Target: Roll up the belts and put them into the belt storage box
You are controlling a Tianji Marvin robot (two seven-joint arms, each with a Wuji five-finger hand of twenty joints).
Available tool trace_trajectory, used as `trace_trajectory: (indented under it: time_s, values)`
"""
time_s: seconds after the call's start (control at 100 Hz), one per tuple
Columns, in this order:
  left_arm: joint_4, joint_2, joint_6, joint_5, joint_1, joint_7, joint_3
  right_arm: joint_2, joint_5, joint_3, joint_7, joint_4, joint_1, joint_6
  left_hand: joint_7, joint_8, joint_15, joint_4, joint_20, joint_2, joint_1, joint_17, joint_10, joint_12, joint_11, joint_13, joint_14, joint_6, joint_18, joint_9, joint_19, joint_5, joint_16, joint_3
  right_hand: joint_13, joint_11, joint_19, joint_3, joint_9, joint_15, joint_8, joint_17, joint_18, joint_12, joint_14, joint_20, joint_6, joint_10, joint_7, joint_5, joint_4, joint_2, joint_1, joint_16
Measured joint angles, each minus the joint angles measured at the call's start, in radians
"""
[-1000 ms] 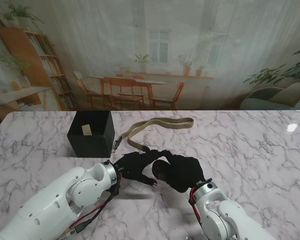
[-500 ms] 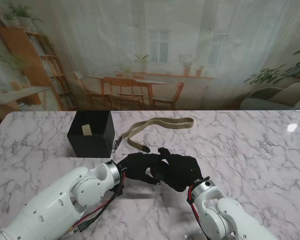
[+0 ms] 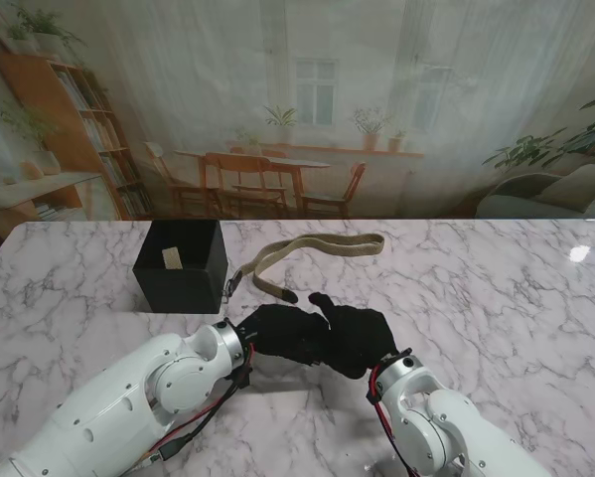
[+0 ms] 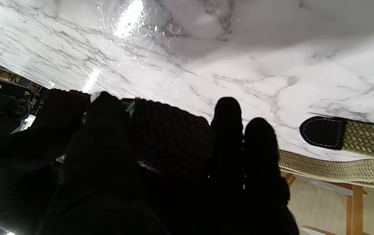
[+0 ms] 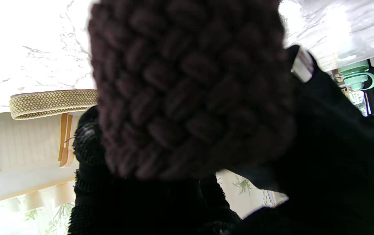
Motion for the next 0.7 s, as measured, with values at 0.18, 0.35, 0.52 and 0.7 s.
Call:
trace_trajectory:
  time_s: [0.18, 0.35, 0.52, 0.7]
  values:
    - [-0.003, -0.01, 0.017, 0.024, 0.014, 0.035, -0.009, -0.003, 0.019, 0.003, -0.007, 0.001, -0.005, -0.009, 0.13, -0.027, 0.085, -0.008, 0.02, -0.054, 0.005, 0.099, 0.0, 0.069, -0.013, 0.114, 0.002, -0.01, 0.024, 0.135, 0.089, 0.068, 0.037, -0.037, -0.026, 0.0, -0.001, 0.001, -0.005, -0.01, -0.001, -0.026, 0.001, 0.0, 0.0, 0.0, -0.002, -0.002, 0.002, 0.001, 0.026, 0.01, -0.008, 0.0]
    - [-0.01, -0.01, 0.024, 0.044, 0.019, 0.032, -0.017, -0.005, 0.039, 0.011, -0.007, 0.0, -0.015, -0.018, 0.159, -0.04, 0.103, -0.008, 0.022, -0.069, 0.005, 0.133, 0.005, 0.07, -0.009, 0.15, 0.008, -0.023, 0.035, 0.184, 0.103, 0.107, 0.039, -0.037, -0.062, -0.01, -0.026, -0.028, -0.039, -0.014, -0.011, -0.103, 0.017, -0.015, 0.0, 0.0, -0.05, -0.026, 0.006, 0.001, 0.159, 0.241, -0.191, 0.001]
    - [-0.019, -0.007, 0.027, 0.06, 0.03, 0.009, -0.033, -0.013, 0.045, 0.038, -0.012, -0.026, -0.04, -0.031, 0.175, -0.068, 0.108, -0.008, 0.022, -0.078, 0.005, 0.155, 0.013, 0.07, -0.007, 0.175, 0.011, -0.023, 0.039, 0.2, 0.106, 0.119, 0.039, -0.036, -0.183, -0.067, -0.032, -0.136, -0.133, -0.01, -0.011, -0.264, 0.029, -0.051, 0.001, 0.0, -0.085, -0.027, 0.007, 0.001, 0.162, 0.36, -0.274, 0.0]
    - [-0.02, -0.003, 0.025, 0.07, 0.038, 0.003, -0.045, -0.016, 0.041, 0.076, -0.024, -0.051, -0.072, -0.046, 0.18, -0.075, 0.115, -0.008, 0.022, -0.078, 0.005, 0.16, 0.014, 0.071, -0.007, 0.178, 0.011, -0.023, 0.039, 0.209, 0.114, 0.122, 0.039, -0.036, -0.258, -0.113, -0.032, -0.244, -0.189, -0.009, -0.011, -0.33, 0.03, -0.084, 0.001, 0.013, -0.113, -0.023, 0.007, 0.002, 0.169, 0.419, -0.3, -0.001]
